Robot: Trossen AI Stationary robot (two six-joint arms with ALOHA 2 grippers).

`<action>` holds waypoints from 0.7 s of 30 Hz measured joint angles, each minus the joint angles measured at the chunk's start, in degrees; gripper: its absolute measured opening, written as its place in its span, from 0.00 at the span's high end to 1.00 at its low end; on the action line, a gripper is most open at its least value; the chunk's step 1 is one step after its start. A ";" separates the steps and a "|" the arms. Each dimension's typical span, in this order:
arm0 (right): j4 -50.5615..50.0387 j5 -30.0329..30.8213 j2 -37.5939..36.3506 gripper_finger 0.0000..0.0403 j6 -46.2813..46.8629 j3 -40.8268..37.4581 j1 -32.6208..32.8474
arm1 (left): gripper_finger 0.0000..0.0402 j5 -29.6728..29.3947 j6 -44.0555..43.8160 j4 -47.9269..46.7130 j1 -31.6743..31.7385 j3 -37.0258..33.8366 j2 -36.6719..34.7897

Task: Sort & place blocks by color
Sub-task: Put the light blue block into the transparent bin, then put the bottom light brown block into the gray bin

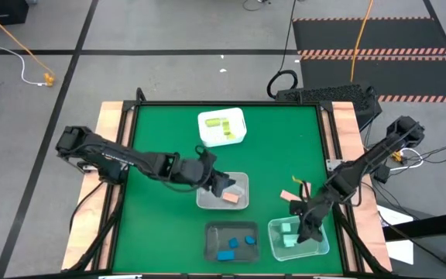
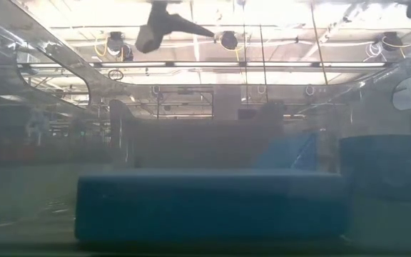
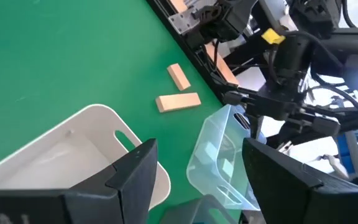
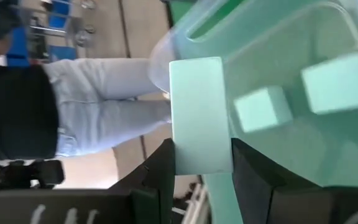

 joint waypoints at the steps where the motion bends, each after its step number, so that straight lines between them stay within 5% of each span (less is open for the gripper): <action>1: -0.98 0.13 0.00 0.73 0.02 0.00 0.38 | 0.41 -1.34 0.02 0.00 -0.83 0.00 0.00; 5: -3.09 1.85 0.00 0.73 0.02 0.00 1.43 | 0.41 -5.28 0.02 0.00 -3.12 0.00 0.00; 15: -2.51 4.26 0.00 0.52 0.07 0.00 1.70 | 0.41 -6.45 0.31 0.00 -3.43 0.00 0.00; 21: 11.64 4.74 0.00 0.52 0.12 0.00 0.43 | 0.41 -6.46 1.26 -0.02 -2.90 0.00 0.00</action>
